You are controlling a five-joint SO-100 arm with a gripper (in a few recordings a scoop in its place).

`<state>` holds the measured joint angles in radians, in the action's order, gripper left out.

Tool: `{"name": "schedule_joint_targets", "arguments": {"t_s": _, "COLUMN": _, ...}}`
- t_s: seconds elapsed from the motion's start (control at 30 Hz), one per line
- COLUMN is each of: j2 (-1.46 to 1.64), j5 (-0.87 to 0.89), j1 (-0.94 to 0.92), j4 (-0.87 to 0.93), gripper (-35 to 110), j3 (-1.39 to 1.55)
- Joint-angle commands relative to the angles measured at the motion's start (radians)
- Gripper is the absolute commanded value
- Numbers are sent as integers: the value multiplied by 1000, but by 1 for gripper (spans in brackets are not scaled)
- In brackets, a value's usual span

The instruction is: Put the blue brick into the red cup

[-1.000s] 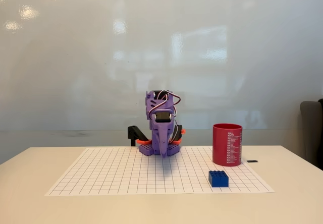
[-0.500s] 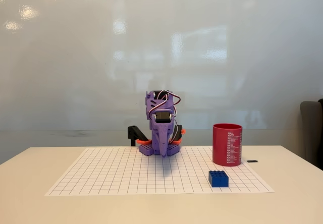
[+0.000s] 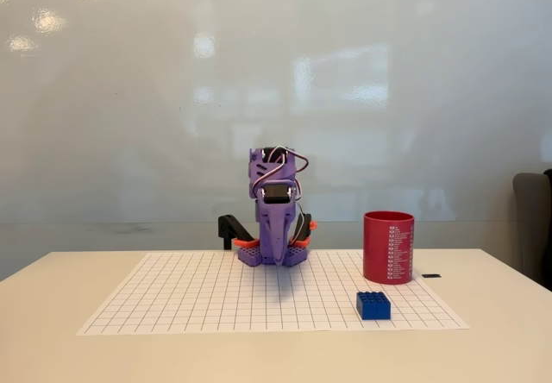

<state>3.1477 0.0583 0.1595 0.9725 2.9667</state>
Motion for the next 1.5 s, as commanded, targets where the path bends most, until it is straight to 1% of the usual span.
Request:
{"name": "schedule_joint_targets", "arguments": {"t_s": 0.0, "j2": -204, "j5": 26, "j1": 6, "j4": -15, "gripper": 0, "j3": -192}}
{"name": "schedule_joint_targets", "arguments": {"t_s": 0.17, "j2": -483, "j5": 15, "j1": 74, "j4": -2, "gripper": 0, "j3": -416}}
{"name": "schedule_joint_targets", "arguments": {"t_s": 0.33, "j2": -759, "j5": -84, "j1": 207, "j4": 91, "gripper": 0, "j3": -670}}
{"name": "schedule_joint_targets", "arguments": {"t_s": 0.5, "j2": -977, "j5": -192, "j1": 350, "j4": 173, "gripper": 0, "j3": -864}}
{"name": "schedule_joint_targets", "arguments": {"t_s": 0.67, "j2": -1129, "j5": -327, "j1": 502, "j4": 258, "gripper": 0, "j3": -988}}
{"name": "schedule_joint_targets", "arguments": {"t_s": 0.77, "j2": -1210, "j5": -385, "j1": 575, "j4": 273, "gripper": 0, "j3": -1032}}
{"name": "schedule_joint_targets", "arguments": {"t_s": 0.87, "j2": -1269, "j5": -408, "j1": 644, "j4": 256, "gripper": 0, "j3": -1057}}
{"name": "schedule_joint_targets", "arguments": {"t_s": 0.97, "j2": -1313, "j5": -376, "j1": 693, "j4": 167, "gripper": 0, "j3": -1072}}
{"name": "schedule_joint_targets", "arguments": {"t_s": 1.03, "j2": -1342, "j5": -319, "j1": 724, "j4": 87, "gripper": 0, "j3": -1074}}
{"name": "schedule_joint_targets", "arguments": {"t_s": 1.23, "j2": -1451, "j5": -212, "j1": 792, "j4": -72, "gripper": 0, "j3": -1094}}
{"name": "schedule_joint_targets", "arguments": {"t_s": 1.33, "j2": -1486, "j5": -160, "j1": 802, "j4": -115, "gripper": 0, "j3": -1100}}
{"name": "schedule_joint_targets", "arguments": {"t_s": 1.47, "j2": -1488, "j5": -9, "j1": 756, "j4": -186, "gripper": 0, "j3": -1075}}
